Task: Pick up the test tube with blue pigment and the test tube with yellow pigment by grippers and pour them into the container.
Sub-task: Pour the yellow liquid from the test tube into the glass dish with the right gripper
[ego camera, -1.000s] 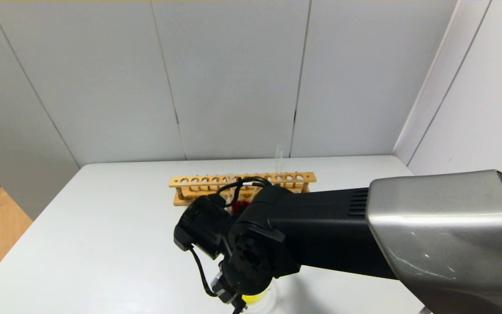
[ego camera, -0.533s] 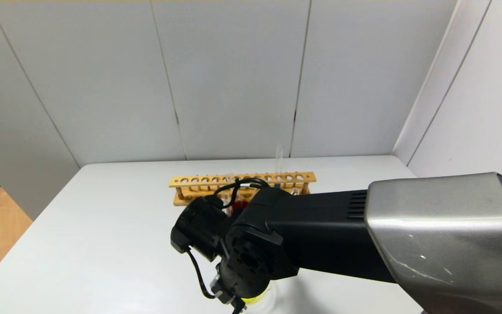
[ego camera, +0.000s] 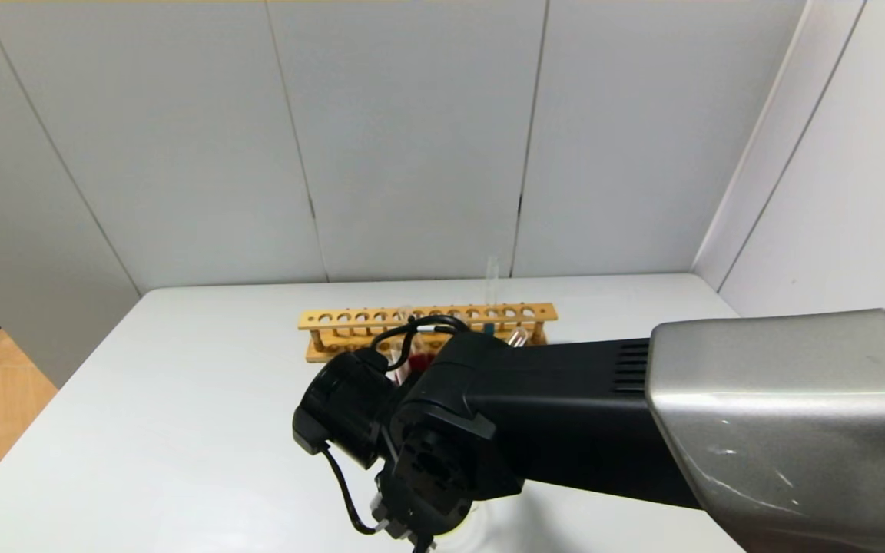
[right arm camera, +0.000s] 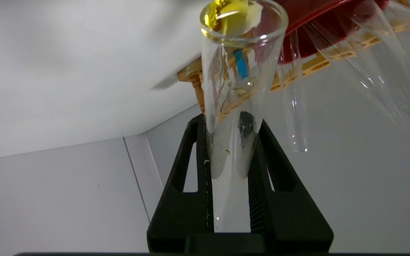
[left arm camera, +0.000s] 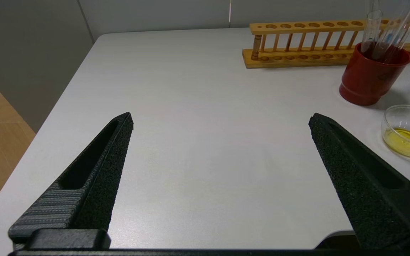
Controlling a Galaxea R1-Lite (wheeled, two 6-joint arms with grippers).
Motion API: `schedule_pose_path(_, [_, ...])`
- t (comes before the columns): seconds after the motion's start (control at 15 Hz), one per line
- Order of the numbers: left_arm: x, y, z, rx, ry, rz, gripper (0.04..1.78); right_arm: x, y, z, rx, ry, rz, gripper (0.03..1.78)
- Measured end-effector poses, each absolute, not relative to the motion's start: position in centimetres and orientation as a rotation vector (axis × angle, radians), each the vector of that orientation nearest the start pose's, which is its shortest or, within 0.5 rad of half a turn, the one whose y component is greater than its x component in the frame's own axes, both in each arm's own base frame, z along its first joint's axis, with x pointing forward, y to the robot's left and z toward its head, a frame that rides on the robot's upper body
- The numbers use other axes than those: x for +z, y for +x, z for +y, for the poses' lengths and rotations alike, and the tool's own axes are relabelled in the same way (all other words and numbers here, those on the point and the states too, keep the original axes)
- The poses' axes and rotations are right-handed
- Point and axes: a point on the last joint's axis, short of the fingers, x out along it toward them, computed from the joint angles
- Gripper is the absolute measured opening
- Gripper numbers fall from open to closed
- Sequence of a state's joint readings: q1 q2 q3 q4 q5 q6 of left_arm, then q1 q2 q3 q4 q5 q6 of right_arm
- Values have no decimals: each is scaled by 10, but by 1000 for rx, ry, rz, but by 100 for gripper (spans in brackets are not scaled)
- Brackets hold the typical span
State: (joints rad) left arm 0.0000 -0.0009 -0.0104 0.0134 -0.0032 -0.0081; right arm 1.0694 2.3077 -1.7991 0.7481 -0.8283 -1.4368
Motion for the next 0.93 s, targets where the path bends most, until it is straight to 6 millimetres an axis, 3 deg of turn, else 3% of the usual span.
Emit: schedule_pose_path(0.93, [77,-24,0,-3,-8,3,175,118,209,365,730,-2422,502,36])
